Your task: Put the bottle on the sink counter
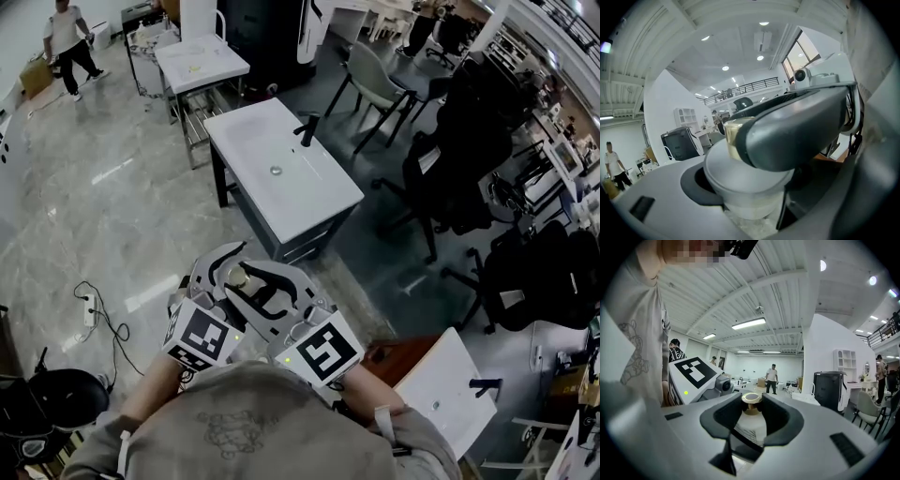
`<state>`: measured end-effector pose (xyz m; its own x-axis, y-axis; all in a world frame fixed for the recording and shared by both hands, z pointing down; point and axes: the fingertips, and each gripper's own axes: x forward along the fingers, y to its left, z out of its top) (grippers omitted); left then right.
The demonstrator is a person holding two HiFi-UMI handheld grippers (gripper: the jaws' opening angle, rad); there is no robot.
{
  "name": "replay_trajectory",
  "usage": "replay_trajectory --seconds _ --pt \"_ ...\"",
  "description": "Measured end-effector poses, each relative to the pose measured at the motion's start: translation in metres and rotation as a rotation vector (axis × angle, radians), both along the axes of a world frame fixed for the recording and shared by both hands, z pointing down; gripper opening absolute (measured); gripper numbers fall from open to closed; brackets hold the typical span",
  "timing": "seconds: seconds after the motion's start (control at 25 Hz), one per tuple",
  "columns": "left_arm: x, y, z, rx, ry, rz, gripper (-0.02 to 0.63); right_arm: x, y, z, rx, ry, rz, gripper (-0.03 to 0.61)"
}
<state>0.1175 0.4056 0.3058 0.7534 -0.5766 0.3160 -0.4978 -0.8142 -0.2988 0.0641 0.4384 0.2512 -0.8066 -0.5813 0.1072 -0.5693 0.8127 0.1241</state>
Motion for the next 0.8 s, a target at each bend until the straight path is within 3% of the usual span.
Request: replay_trajectory --seconds 0.48,0.8 --pt "0.028 -0.009 0.010 0.005 0.014 -0.059 0.336 0.031 -0.006 0.010 0.008 -0.008 -0.045 0.135" --pt "0.024 -0.014 0.017 0.011 0.023 -0.110 0.336 0.026 -0.008 0.018 0.023 -0.015 -0.105 0.135"
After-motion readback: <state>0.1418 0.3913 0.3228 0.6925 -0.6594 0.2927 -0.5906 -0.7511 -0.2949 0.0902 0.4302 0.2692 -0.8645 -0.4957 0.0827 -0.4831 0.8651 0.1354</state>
